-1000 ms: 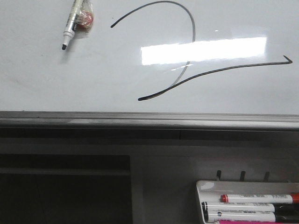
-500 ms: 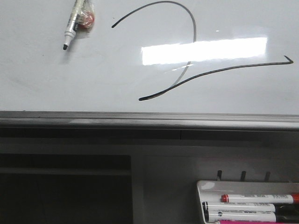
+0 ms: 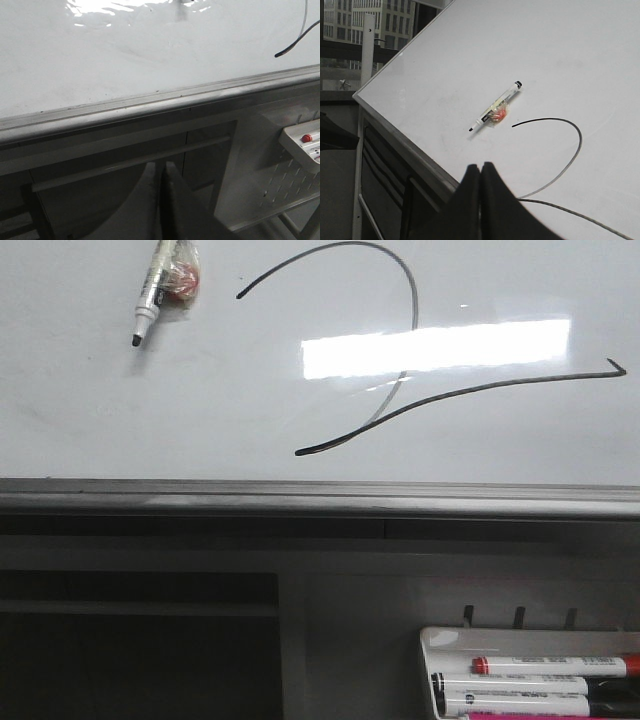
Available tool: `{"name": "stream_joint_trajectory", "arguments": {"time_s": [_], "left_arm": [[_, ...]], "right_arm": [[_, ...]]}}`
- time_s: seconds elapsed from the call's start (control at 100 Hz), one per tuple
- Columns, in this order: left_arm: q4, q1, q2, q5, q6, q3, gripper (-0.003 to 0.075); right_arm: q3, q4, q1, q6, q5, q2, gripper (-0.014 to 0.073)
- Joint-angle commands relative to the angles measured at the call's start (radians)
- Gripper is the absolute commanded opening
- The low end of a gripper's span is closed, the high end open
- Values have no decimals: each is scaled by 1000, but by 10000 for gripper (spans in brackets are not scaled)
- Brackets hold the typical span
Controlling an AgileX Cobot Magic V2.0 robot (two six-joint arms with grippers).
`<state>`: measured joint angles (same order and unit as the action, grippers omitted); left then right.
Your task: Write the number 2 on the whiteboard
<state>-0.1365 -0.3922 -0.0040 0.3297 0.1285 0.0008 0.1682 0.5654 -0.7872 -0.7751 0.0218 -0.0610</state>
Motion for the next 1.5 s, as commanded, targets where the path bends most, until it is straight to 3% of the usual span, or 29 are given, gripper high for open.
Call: {"name": "stream_joint_trajectory", "arguments": {"time_s": [0.0, 0.46, 0.54, 0.67, 0.74, 0.83, 0.93, 1.01, 1.17, 1.32, 1.49], "left_arm": [[-15, 1, -26, -54, -10, 10, -20], [-15, 1, -26, -54, -10, 10, -20], [-15, 1, -26, -54, -10, 10, -20], [-15, 1, -26, -54, -10, 10, -20], [-15, 1, -26, -54, -10, 10, -20], [-17, 1, -26, -54, -10, 10, -20], [-17, 1, -26, -54, -10, 10, -20], [-17, 1, -26, -54, -10, 10, -20], [-17, 1, -26, -54, -10, 10, -20], [-17, 1, -26, -54, -10, 10, -20], [-17, 1, -26, -54, -10, 10, -20]], "right_arm": [[27, -1, 6, 2, -66, -9, -71], [24, -1, 6, 2, -66, -9, -71], [-17, -113, 19, 5, -179, -9, -71], [-145, -298, 100, 244, -448, -9, -71], [-213, -344, 194, 381, -507, -9, -71], [-206, -420, 346, 493, -304, -9, -71], [-206, -670, 489, 702, -190, -7, -71], [-206, -716, 549, 864, -116, 6, -71], [-206, -632, 617, 885, 41, 11, -71], [-207, -632, 621, 885, 246, 11, -71], [-207, -694, 640, 885, 273, 60, -71]]}}
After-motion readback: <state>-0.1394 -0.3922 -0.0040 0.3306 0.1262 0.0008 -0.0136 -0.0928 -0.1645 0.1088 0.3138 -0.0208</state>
